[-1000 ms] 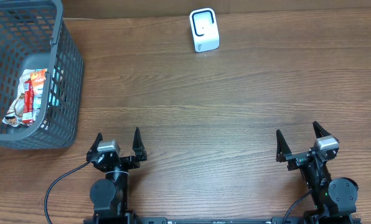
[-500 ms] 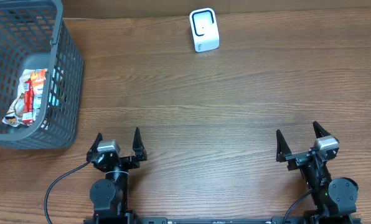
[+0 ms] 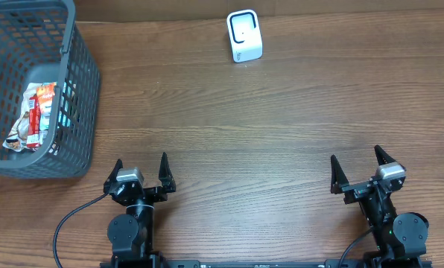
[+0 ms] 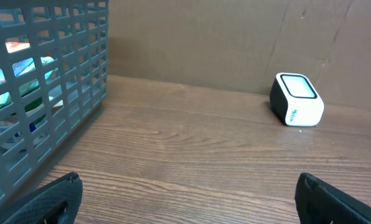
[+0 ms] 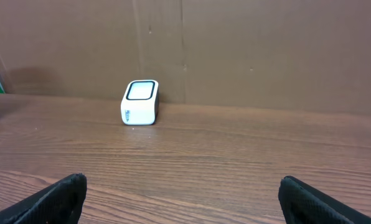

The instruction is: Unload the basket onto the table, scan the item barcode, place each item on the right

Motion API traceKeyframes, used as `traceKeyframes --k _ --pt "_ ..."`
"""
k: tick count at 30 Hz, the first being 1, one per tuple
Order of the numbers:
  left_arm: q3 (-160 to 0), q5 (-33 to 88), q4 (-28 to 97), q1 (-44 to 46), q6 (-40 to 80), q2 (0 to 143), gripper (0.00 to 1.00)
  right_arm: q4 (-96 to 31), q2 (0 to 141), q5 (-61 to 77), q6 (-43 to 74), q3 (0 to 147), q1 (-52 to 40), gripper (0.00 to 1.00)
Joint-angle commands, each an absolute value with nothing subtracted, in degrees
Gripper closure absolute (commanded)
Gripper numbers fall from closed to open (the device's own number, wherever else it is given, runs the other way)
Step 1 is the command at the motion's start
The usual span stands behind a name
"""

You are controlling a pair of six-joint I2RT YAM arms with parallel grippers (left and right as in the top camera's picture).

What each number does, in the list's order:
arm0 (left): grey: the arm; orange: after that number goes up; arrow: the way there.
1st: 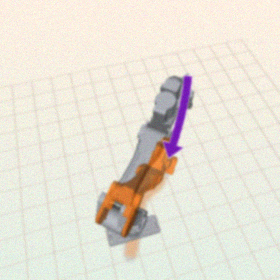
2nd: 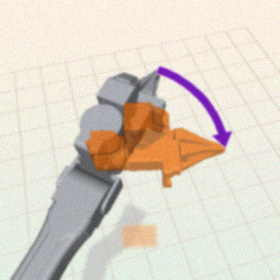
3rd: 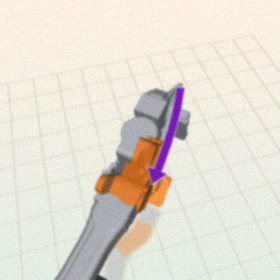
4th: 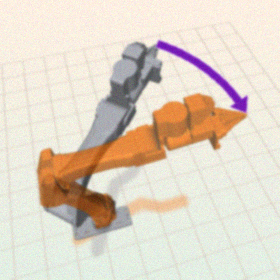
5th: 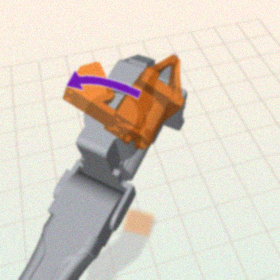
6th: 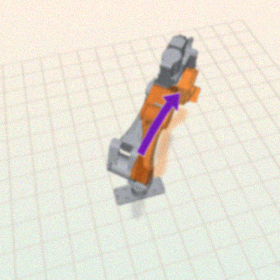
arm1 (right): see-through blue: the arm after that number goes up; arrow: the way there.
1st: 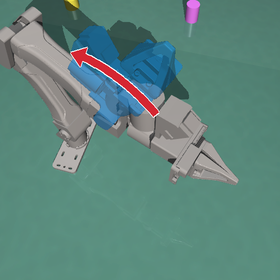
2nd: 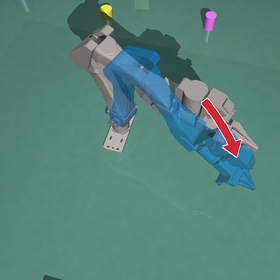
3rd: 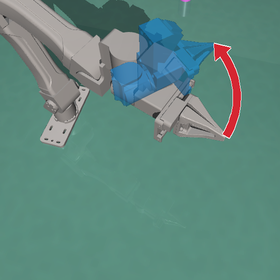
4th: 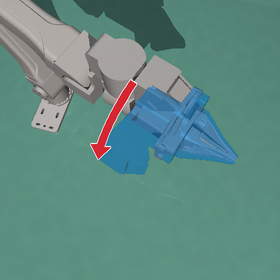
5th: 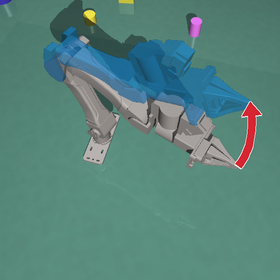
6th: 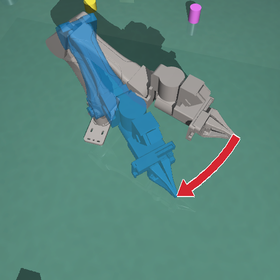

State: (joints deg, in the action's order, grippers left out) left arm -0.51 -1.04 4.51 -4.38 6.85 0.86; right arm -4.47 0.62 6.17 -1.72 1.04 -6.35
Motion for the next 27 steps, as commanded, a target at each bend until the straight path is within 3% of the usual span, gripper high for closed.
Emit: traceKeyframes --k 1,27 --pt "-0.3 -0.4 4.4 -4.4 6.0 0.3 0.00 -4.2 0.2 6.3 -2.0 0.4 -6.0 0.00" --pt "-0.3 -0.4 3.6 -4.5 6.0 0.3 0.00 -4.2 0.2 6.3 -2.0 0.4 -6.0 0.00"
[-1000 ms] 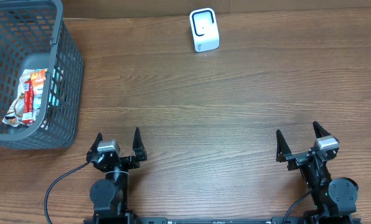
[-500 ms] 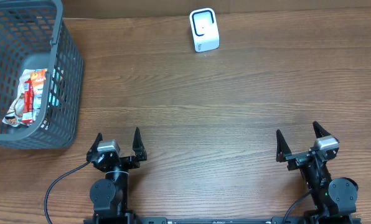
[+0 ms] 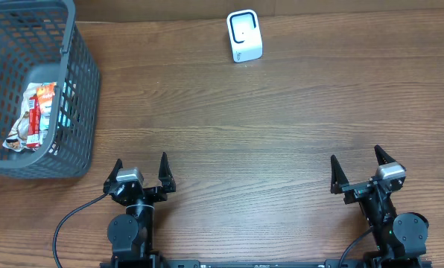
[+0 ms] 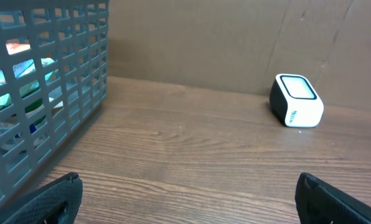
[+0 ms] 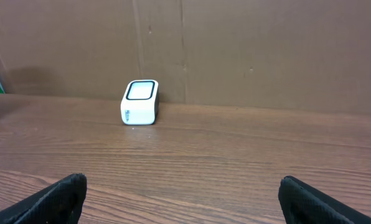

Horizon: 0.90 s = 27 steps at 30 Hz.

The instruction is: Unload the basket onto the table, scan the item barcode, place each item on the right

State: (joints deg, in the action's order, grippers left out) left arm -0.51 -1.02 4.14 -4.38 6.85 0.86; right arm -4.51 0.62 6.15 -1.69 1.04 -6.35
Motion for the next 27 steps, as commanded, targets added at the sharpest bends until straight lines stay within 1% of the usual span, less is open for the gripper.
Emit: traceKeyframes --k 1,9,13,17,20,23,25,27 --pt "-0.3 -0.3 3.6 -4.5 6.0 0.3 0.00 -4.2 0.2 6.3 -2.0 0.4 -6.0 0.00" --pt "-1.2 0.9 4.0 -4.5 8.4 0.3 0.00 -4.2 0.2 6.3 -2.0 0.4 -6.0 0.00" --pt "-7.1 5.7 8.8 -4.5 11.9 0.3 0.00 -4.2 0.2 6.3 -2.0 0.4 -6.0 0.00" --pt "-17.8 6.4 18.3 -4.5 14.0 1.5 0.00 -4.2 0.2 6.3 -2.0 0.4 -6.0 0.00" --pt "-27.1 5.9 24.9 -4.5 14.0 5.9 0.00 -4.2 0.2 6.3 -2.0 0.4 -6.0 0.00" --pt "-38.9 7.5 31.6 -4.5 13.0 13.8 0.00 -4.2 0.2 6.3 -2.0 0.4 -6.0 0.00" --pt "-48.2 8.0 36.9 -4.5 10.2 20.7 0.00 -4.2 0.2 6.3 -2.0 0.4 -6.0 0.00" --pt "-59.9 8.0 44.8 -4.5 5.6 29.4 0.00 -4.2 0.2 6.3 -2.0 0.4 -6.0 0.00"
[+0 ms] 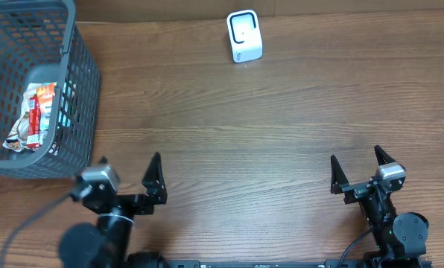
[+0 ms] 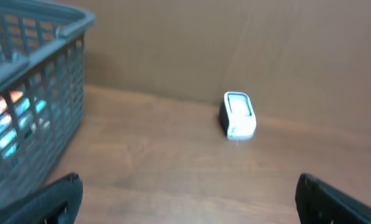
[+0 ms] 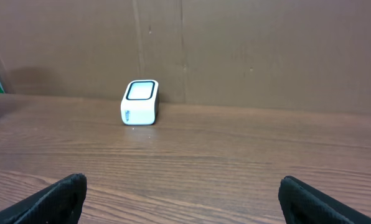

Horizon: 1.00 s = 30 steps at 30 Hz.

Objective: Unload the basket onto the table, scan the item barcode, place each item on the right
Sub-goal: 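Reach the left gripper into the grey basket and grasp a snack packet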

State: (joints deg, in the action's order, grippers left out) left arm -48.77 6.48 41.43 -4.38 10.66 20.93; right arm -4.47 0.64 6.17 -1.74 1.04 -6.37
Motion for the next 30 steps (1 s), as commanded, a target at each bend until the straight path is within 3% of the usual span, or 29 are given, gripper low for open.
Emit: traceKeyframes --k 1,6,12,15,19,26,30 --pt "-65.7 8.0 49.1 -4.5 4.0 33.6 0.00 -4.2 0.2 6.3 -2.0 0.4 -6.0 0.00" --pt "-99.5 5.8 74.8 -4.5 -0.1 58.4 0.00 -4.2 0.2 6.3 -2.0 0.4 -6.0 0.00" --pt "-119.6 3.5 82.7 -4.5 -0.8 74.7 0.00 -4.2 0.2 6.3 -2.0 0.4 -6.0 0.00" --pt "-121.3 0.4 81.0 -4.5 -10.5 78.5 0.00 -4.2 0.2 6.3 -2.0 0.4 -6.0 0.00" --pt "-121.3 -3.7 76.7 -7.2 -11.6 82.0 0.00 -4.2 0.2 6.3 -2.0 0.4 -6.0 0.00" --pt "-121.3 -2.8 70.2 -23.4 -11.6 86.4 0.00 -4.2 0.2 6.3 -2.0 0.4 -6.0 0.00" --pt "-121.3 3.6 68.7 -31.0 -12.7 89.2 0.00 -4.2 0.2 6.3 -2.0 0.4 -6.0 0.00"
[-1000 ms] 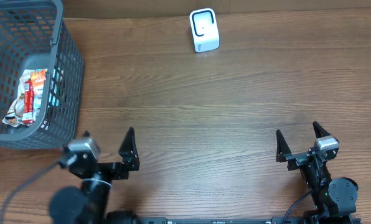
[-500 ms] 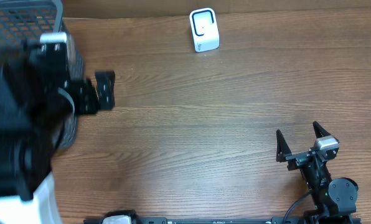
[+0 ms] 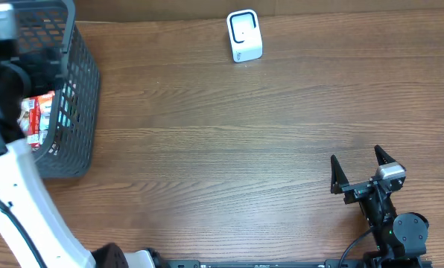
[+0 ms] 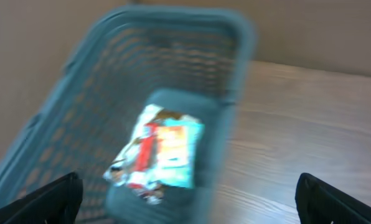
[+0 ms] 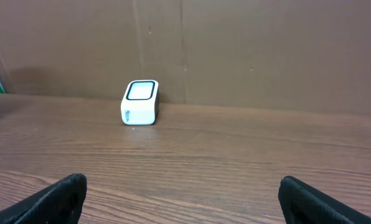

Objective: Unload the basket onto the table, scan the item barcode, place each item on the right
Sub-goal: 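Reach the left gripper into the grey basket and grasp a snack packet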

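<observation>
Snack packets, red, white and teal, lie at the bottom of the grey mesh basket at the table's far left. My left gripper hangs open high over the basket and looks down into it; that view is blurred. Part of a packet shows beside the raised left arm from overhead. The white barcode scanner stands at the far middle edge, also facing the right wrist as the scanner. My right gripper rests open and empty at the front right.
The wooden table stretches between basket, scanner and the right arm. A brown cardboard wall rises behind the scanner. The white left arm crosses the table's front-left corner.
My left arm has risen from the front-left of the table to above the basket, and its camera now looks down on the packets. The right arm has not moved.
Both grippers first rested open at the table's front edge, unchanged over two moments. Then the left arm was lifted and turned somewhat toward the left. Now it is over the basket, still open and empty, while the right stays parked.
</observation>
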Motion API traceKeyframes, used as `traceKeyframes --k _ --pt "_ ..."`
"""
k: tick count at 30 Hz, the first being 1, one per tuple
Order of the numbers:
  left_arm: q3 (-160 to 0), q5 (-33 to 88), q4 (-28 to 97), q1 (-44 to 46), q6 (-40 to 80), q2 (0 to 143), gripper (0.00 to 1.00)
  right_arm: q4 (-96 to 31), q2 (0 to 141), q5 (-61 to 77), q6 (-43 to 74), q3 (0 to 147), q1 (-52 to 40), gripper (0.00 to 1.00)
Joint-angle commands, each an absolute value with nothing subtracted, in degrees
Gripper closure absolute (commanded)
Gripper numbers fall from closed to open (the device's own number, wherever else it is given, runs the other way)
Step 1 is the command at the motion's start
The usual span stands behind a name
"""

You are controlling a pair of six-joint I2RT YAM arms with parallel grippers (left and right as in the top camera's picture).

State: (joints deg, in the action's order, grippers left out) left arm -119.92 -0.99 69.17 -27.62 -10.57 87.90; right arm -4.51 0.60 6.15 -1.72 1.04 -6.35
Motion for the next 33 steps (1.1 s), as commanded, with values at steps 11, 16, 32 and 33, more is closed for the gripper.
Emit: traceKeyframes --k 11,16,32,33 --pt "-121.3 6.0 69.2 -37.7 -16.0 103.4 0.00 -4.2 0.2 6.3 -2.0 0.4 -6.0 0.00" --pt "-121.3 9.3 69.6 -38.0 -20.3 110.8 0.00 -4.2 0.2 6.3 -2.0 0.4 -6.0 0.00" --pt "-121.3 14.9 69.7 -38.0 -26.9 126.4 0.00 -4.2 0.2 6.3 -2.0 0.4 -6.0 0.00" --pt "-121.3 14.9 69.6 -38.0 -26.9 127.3 0.00 -4.2 0.2 6.3 -2.0 0.4 -6.0 0.00"
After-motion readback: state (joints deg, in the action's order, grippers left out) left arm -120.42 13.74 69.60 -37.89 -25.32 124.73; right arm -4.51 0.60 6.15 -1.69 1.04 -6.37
